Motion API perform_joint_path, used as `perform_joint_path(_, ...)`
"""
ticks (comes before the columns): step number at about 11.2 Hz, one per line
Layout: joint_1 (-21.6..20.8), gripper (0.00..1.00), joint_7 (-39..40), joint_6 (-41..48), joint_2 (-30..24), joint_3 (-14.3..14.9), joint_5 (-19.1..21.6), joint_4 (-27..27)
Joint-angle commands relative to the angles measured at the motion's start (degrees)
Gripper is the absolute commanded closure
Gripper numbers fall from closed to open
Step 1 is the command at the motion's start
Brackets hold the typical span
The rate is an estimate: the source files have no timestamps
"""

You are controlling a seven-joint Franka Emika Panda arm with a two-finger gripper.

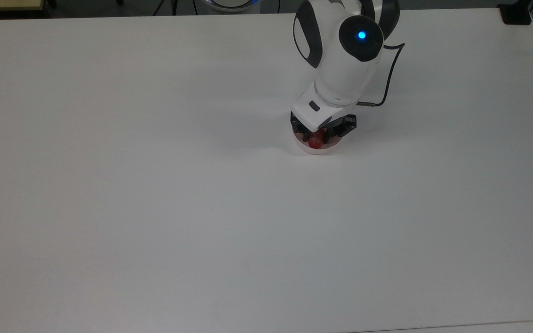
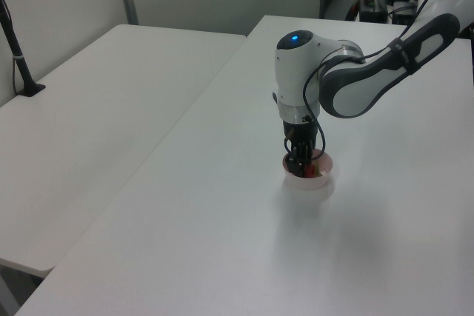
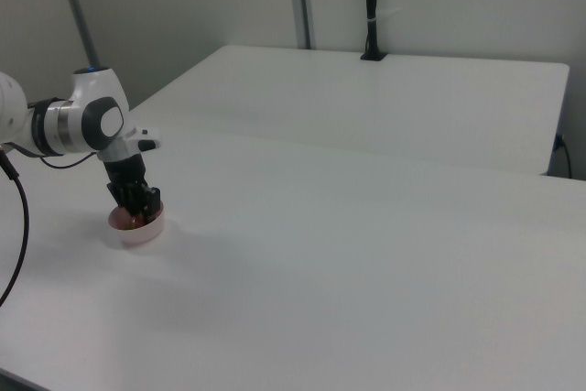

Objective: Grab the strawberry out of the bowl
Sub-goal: 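Lower the gripper into the bowl and close on the strawberry, then lift the strawberry up out of the pink bowl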

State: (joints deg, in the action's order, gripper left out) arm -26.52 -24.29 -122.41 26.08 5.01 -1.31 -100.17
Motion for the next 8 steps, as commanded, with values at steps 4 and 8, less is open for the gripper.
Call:
perform_joint_path(4,1.03,0.74,3.45,3.48,-5.76,0.36,2.44,-0.39)
perform_joint_path(8,2.09,0.73,13.29,10.79,-8.33,5.70,9.13,6.91)
